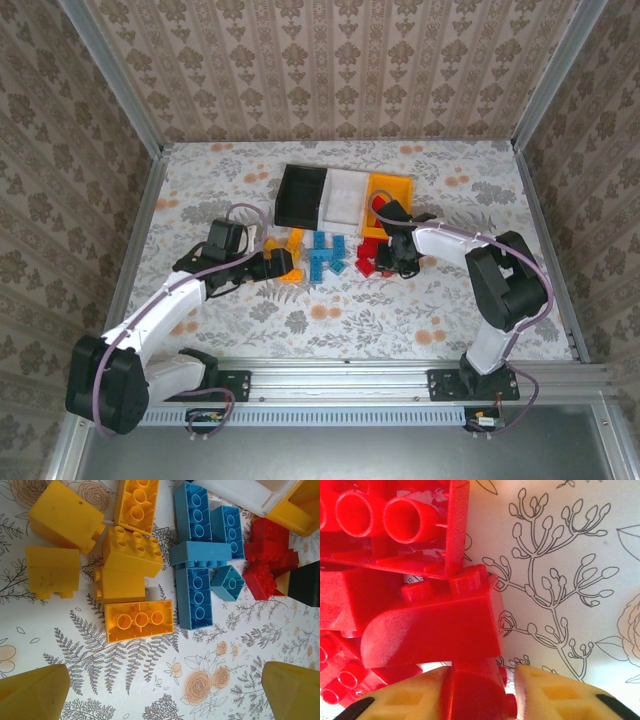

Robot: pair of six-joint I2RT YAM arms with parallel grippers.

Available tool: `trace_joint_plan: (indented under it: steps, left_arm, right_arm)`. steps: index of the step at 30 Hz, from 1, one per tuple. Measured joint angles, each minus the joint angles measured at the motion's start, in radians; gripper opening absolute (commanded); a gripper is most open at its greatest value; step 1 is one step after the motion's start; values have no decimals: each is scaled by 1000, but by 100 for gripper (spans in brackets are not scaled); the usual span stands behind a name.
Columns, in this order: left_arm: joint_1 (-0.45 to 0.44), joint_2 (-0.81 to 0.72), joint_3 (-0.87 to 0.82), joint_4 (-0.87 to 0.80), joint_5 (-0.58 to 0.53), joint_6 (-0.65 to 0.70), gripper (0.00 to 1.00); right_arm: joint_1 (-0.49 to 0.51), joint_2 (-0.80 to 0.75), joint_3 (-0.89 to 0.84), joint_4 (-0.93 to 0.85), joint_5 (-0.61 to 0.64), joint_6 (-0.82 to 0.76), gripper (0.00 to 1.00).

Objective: Sort the legos into containers by color

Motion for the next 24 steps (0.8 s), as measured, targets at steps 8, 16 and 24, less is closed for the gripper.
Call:
trace_joint_plan:
  steps: [8, 16, 24]
  left_arm:
    - [0, 0, 0, -2, 0, 0, 100]
    - [0, 0, 0, -7, 0, 2, 100]
    - [0, 23, 0, -4, 2, 1, 100]
  right_arm:
    - [0, -39, -14, 0, 0, 3, 24]
    - [-2, -212, -32, -46, 1, 6, 24]
    - [-65, -175, 208, -121, 0, -32, 25]
